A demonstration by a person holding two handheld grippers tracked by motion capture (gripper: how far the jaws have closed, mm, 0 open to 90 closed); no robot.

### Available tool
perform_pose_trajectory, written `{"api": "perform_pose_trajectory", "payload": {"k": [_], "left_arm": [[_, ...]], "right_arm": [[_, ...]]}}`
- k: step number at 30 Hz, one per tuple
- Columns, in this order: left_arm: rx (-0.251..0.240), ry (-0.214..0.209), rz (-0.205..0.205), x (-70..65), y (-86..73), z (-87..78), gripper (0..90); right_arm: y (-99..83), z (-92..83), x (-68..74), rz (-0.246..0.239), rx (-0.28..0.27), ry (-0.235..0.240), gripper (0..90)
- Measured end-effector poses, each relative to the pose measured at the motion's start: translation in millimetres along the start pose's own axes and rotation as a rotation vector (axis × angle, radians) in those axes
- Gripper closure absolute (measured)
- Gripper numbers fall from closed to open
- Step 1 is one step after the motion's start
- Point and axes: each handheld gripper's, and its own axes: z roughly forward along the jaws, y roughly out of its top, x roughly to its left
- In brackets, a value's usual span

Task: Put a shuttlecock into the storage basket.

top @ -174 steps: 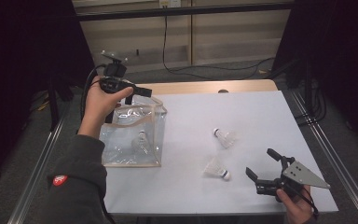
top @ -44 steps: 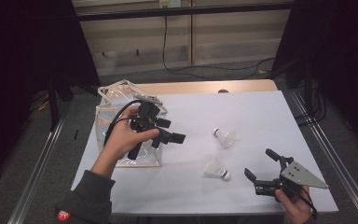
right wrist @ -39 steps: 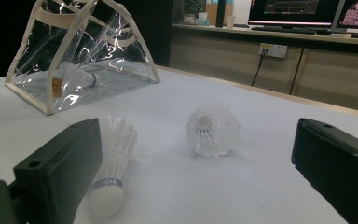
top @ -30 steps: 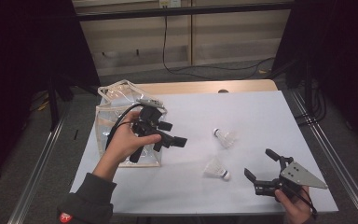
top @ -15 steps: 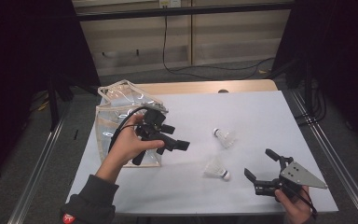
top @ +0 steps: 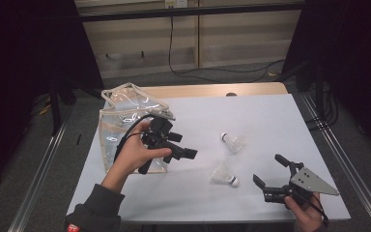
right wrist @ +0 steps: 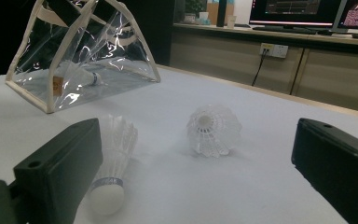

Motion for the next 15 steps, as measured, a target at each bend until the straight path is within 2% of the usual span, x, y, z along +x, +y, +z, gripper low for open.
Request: {"api": "perform_pose_trajectory", "payload": {"k": [15], "left_arm": [[0.008, -0.001, 0.008, -2.0, -7.3, 10.0, 6.1]], "right_arm": [[0.1, 0.0, 0.0, 0.001, -0.002, 0.002, 1.6]]}}
